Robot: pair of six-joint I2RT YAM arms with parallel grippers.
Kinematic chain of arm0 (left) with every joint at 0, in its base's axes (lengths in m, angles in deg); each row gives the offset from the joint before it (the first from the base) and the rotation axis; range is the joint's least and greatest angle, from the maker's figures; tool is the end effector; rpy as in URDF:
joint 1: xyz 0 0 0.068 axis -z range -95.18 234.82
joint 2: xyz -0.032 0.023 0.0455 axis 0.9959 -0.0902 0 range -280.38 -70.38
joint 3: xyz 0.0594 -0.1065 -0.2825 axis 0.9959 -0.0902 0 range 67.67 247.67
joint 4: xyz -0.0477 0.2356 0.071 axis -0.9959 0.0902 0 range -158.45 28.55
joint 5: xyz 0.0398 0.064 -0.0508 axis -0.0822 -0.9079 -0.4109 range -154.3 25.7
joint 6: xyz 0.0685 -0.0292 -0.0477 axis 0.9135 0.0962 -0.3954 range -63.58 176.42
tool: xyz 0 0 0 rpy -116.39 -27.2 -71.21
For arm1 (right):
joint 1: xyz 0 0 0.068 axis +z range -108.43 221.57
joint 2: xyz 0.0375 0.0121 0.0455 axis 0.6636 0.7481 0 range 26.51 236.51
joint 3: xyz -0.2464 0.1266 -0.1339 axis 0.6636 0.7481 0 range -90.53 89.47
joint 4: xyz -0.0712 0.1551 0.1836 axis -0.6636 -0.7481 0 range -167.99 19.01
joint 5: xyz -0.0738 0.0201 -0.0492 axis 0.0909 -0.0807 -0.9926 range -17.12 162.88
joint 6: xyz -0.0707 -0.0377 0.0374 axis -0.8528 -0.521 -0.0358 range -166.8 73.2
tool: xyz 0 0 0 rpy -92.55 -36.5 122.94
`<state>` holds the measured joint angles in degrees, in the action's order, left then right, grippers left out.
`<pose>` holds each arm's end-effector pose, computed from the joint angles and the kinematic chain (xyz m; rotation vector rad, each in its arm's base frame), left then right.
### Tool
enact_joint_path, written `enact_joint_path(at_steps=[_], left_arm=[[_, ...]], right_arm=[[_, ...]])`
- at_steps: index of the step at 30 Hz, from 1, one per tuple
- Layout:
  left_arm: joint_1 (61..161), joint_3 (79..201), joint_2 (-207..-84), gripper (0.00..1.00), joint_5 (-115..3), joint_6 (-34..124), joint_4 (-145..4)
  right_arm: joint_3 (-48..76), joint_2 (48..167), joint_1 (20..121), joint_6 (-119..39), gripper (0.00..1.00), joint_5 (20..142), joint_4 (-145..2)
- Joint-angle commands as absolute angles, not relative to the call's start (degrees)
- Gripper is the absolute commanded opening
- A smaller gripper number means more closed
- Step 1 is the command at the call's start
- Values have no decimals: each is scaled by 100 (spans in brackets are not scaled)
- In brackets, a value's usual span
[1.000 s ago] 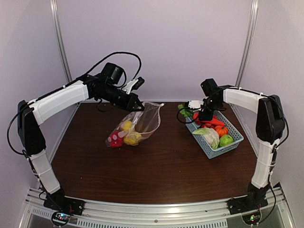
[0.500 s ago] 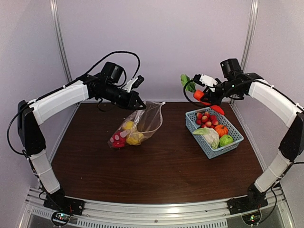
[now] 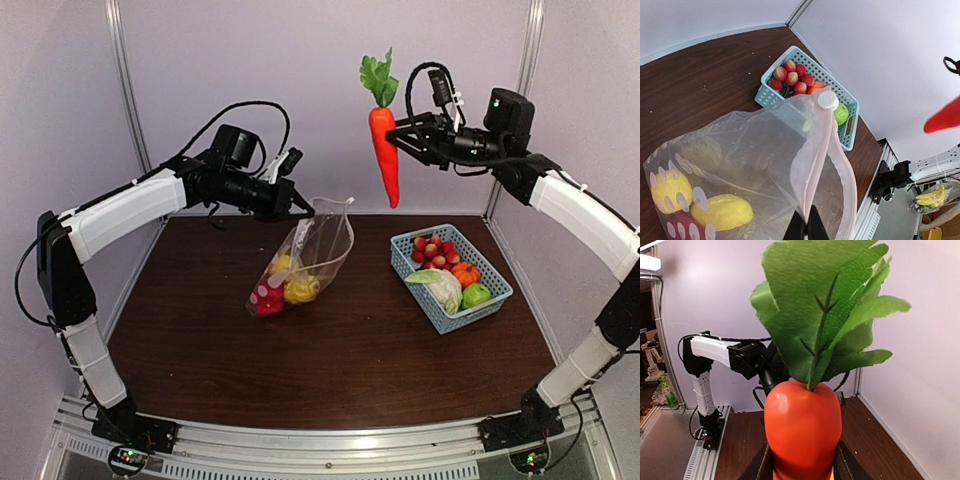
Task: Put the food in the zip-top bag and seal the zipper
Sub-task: Pick up the fake vegetable from the bin, then place the fake vegetable in the zipper food storage bag.
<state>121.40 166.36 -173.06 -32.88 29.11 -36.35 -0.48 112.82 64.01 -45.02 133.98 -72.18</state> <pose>0.3265 -0.2932 0.3667 0.5238 2.3104 -1.1908 0.2897 0.1940 0.4923 -1.1149 1.2396 1.1301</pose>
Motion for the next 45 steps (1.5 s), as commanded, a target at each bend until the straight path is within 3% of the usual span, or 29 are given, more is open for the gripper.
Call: enact_joint_path(at_steps=[1, 5, 11, 23, 27, 31, 36, 39, 41, 43, 44, 45], left_arm=[[12130, 16741, -17207, 0, -3001, 2290, -4532], [12130, 16839, -17207, 0, -2875, 2014, -4755], [12122, 16949, -17175, 0, -2809, 1875, -4778], [12118, 16868, -17043, 0, -2731, 1801, -4872], [12088, 16795, -16949, 0, -2797, 1793, -4943], [12015, 16641, -16849, 0, -2906, 1832, -4991], [11976, 16874, -16748, 0, -3286, 2136, -4426], [11769, 16948, -16874, 0, -5052, 2975, -3577], [11918, 17269, -16935, 0, -4296, 3278, -3422], [12060, 16858, -16785, 0, -6297, 3828, -3485], [11927, 16994, -16882, 0, -6504, 3945, -3228], [11903, 17358, -16961, 0, -5879, 4105, -2893]], right_arm=[[242, 11743, 6764, -1570, 33, 14124, -3836], [203, 12183, 7022, -575, 34, 14131, -2430], [168, 12690, 7230, -802, 34, 14144, -2415], [293, 12619, 7298, -4306, 39, 13313, -5756], [430, 12513, 7321, -4889, 51, 13096, -6285], [489, 12285, 7321, -4798, 70, 12894, -6410], [-100, 11971, 7215, -4425, 82, 13086, -7052], [-431, 11746, 6852, -3818, 86, 13501, -7127], [-357, 11560, 6355, -3335, 87, 13564, -6815], [-99, 11354, 5864, -3197, 98, 13467, -6607], [46, 11270, 5656, -3282, 99, 13253, -6699], [211, 11173, 5455, -3417, 100, 12943, -6852]])
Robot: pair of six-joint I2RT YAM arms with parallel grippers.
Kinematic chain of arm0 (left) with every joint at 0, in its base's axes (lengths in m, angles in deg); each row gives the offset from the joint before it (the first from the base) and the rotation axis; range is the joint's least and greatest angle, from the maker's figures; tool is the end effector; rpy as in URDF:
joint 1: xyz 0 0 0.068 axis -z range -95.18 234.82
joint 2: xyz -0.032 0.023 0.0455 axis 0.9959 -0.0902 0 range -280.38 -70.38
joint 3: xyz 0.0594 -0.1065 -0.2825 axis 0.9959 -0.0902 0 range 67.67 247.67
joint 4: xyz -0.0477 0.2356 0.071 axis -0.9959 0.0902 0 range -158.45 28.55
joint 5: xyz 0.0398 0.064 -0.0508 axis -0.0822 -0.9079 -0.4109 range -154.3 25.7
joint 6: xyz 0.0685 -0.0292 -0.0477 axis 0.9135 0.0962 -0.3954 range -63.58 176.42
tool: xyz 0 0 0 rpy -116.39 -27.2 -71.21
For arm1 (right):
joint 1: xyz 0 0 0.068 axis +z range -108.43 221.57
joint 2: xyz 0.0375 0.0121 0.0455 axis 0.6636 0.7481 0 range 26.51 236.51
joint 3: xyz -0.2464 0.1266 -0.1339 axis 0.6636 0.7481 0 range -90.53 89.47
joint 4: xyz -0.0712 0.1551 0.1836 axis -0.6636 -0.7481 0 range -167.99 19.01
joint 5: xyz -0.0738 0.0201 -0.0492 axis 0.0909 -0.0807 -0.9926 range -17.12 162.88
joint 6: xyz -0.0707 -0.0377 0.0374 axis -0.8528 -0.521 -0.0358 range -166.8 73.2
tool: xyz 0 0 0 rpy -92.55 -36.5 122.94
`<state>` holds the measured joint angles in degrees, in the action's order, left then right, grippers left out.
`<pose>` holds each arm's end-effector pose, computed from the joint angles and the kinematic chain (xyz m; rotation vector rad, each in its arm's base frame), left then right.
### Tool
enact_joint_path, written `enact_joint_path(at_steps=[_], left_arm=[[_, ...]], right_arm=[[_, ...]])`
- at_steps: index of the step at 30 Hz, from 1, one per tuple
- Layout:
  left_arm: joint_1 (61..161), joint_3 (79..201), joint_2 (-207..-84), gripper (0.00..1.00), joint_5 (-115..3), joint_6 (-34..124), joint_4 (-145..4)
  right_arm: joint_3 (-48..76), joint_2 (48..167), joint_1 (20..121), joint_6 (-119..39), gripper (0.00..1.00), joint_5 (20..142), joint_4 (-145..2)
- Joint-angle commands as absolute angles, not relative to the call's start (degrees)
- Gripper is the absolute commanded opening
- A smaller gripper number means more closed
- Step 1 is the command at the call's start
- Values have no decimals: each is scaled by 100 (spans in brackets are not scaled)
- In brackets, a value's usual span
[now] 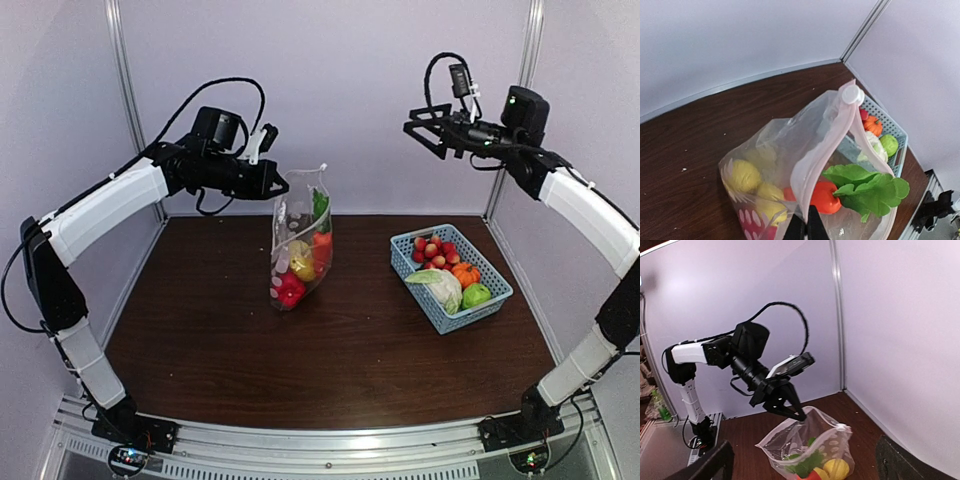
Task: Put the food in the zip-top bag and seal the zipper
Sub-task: Place the fake vegetable in the zipper food storage bag, then pick up the fake fruit from the bin.
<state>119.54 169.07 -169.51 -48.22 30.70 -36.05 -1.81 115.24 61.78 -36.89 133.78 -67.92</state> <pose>0.3393 -0.2615 0.4038 0.3519 2.1849 -0.9085 0.3100 0.1873 0.4946 -1.0175 1.2967 1.1815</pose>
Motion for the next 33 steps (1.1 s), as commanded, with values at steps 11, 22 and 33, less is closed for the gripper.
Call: enact_joint_path(at_steps=[11, 22, 33], left_arm=[[12468, 17961, -17903, 0, -5951, 4706, -1913], [12464, 17338, -17393, 0, -5212, 4319, -2863], [12464, 17107, -17225, 0, -4837, 4153, -2968]], right_arm=[[1279, 10701, 5010, -6375, 96, 10694, -9195], [1678, 10704, 4955, -7073, 91, 10150, -10223], [1378, 11580, 4834, -8014, 81, 9954, -11488]])
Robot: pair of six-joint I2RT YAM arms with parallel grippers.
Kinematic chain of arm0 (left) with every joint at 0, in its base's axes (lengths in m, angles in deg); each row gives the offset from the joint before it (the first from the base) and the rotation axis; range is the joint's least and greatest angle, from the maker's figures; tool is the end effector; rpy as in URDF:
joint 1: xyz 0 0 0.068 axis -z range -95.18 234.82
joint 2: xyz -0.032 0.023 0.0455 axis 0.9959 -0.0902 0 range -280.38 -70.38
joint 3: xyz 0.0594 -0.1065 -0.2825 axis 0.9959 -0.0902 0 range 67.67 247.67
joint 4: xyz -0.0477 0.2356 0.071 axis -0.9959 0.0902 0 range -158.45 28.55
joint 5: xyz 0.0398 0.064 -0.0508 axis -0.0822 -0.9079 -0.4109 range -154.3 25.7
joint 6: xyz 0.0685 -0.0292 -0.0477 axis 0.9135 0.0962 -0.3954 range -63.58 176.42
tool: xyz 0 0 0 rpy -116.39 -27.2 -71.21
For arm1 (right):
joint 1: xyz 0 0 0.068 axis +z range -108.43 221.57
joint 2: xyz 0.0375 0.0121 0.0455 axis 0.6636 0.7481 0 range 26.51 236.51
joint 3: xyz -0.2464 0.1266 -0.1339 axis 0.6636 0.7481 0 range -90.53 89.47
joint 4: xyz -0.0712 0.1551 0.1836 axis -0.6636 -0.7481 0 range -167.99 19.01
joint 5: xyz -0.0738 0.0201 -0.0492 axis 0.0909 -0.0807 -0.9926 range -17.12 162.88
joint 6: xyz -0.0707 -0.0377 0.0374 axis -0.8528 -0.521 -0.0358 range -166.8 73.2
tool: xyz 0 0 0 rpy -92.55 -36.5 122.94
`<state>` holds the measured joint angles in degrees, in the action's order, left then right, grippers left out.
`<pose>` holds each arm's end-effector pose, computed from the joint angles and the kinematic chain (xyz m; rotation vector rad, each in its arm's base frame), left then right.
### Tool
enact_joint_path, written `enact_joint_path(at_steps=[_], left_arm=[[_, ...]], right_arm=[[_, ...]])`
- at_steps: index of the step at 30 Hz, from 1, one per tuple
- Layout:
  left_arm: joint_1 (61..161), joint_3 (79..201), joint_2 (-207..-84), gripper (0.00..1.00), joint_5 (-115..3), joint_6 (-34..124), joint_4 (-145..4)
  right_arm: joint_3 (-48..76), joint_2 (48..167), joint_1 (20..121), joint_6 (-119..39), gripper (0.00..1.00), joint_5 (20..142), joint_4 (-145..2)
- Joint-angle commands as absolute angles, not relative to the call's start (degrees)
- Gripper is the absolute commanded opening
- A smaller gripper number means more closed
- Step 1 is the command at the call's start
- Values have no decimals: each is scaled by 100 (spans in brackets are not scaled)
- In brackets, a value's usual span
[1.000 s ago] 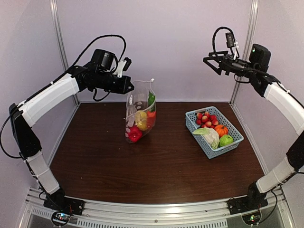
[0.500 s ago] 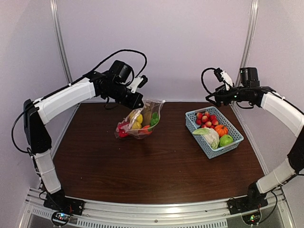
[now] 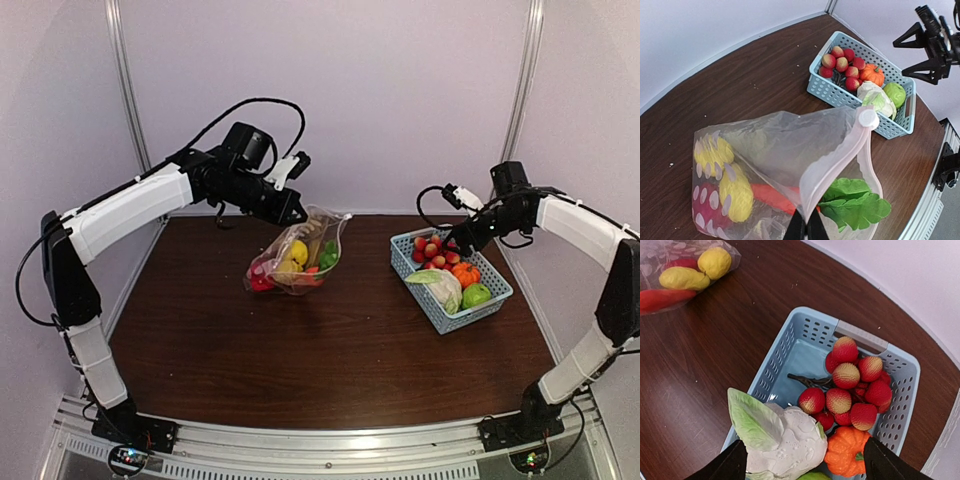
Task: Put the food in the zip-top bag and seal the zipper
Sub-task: Pick up the fake fruit from the bin.
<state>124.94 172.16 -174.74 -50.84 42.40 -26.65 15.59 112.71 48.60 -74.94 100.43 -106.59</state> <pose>0.3248 -0.2975 0.3646 0.6627 2.2990 -0.7389 0.3303 0.0773 0.3149 -0.9058 2.1369 0.3940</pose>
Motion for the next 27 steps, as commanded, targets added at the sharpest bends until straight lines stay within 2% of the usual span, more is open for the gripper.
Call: enact_joint_path(at_steps=[1, 5, 18, 27], left_arm=[[12464, 17088, -17225, 0, -4766, 4159, -2969], [12464, 17012, -17233, 0, -4743, 4145, -2969], [12464, 16927, -17224, 0, -4720, 4137, -2967], [12464, 16905, -17233, 0, -4659, 4137, -2969]], right_arm=[[1346, 11673, 4834, -8094, 81, 9973, -11685], [1365, 11841, 4834, -8151, 85, 9677, -11843], [1055, 11922, 4514, -8503, 85, 8447, -13036], [1251, 12244, 4311, -8223, 84, 8447, -13071]])
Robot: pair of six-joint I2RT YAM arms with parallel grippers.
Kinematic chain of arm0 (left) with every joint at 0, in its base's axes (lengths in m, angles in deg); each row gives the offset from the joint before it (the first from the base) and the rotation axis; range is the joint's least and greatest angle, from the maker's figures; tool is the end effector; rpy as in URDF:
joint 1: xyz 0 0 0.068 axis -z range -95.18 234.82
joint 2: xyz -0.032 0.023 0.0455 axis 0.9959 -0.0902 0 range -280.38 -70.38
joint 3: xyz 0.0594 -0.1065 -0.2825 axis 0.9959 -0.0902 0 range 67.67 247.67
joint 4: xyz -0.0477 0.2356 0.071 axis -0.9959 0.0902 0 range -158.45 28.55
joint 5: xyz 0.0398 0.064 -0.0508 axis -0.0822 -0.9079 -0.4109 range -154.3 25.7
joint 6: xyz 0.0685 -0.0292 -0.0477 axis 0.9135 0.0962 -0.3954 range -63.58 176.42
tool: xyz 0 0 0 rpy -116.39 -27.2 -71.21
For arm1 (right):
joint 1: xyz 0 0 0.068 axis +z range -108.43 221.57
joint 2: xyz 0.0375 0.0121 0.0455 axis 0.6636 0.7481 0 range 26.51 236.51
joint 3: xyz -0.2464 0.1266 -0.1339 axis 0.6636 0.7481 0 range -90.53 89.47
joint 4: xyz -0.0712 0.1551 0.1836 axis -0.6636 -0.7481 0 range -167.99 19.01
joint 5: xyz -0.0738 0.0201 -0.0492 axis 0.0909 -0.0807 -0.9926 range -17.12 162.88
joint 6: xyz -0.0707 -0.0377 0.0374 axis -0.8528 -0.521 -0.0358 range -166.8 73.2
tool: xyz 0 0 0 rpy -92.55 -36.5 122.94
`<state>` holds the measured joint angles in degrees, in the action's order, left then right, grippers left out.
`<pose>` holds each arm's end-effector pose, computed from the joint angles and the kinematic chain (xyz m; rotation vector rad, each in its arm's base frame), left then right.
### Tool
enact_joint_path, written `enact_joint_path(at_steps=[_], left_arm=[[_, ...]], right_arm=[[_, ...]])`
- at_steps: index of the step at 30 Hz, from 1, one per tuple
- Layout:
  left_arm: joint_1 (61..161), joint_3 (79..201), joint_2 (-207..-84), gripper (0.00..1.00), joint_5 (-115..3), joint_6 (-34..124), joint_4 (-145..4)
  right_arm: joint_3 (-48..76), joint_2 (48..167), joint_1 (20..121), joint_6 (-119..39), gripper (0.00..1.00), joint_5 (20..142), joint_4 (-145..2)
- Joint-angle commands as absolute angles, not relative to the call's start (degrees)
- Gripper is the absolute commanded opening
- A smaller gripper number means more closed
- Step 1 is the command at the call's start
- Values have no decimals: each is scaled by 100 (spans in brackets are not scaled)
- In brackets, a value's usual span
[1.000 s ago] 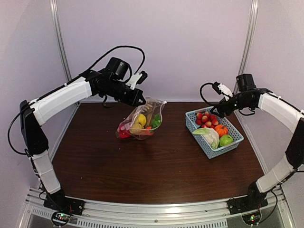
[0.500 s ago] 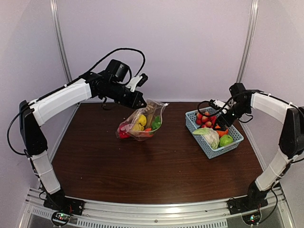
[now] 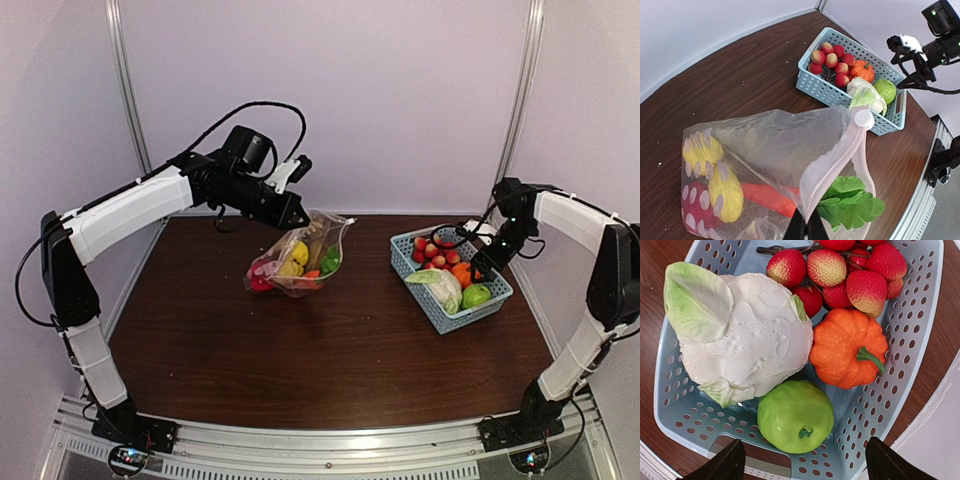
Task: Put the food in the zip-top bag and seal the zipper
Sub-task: Pick up the fake fruit from the bin.
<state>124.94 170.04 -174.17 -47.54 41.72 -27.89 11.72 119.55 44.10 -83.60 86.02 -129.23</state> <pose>0.3199 -0.2991 0.3592 0.6826 2.3100 -0.8072 0.3185 0.0319 0.2649 -0.9841 2.6156 0.1883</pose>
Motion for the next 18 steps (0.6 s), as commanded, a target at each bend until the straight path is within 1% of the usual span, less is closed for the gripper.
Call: enact_joint_path(at_steps=[1, 5, 18], left_arm=[[12464, 16897, -17216, 0, -4660, 4144, -2969], [12464, 16837, -17173, 0, -4715, 4149, -2969], [12464, 16856, -17161, 0, -4700, 4120, -2965]], right_arm=[[1268, 12333, 4295, -8196, 84, 8499, -13069], [1302, 12529, 4258, -8121, 83, 8725, -13075], [1438, 12997, 4236, -7942, 81, 8815, -13025]])
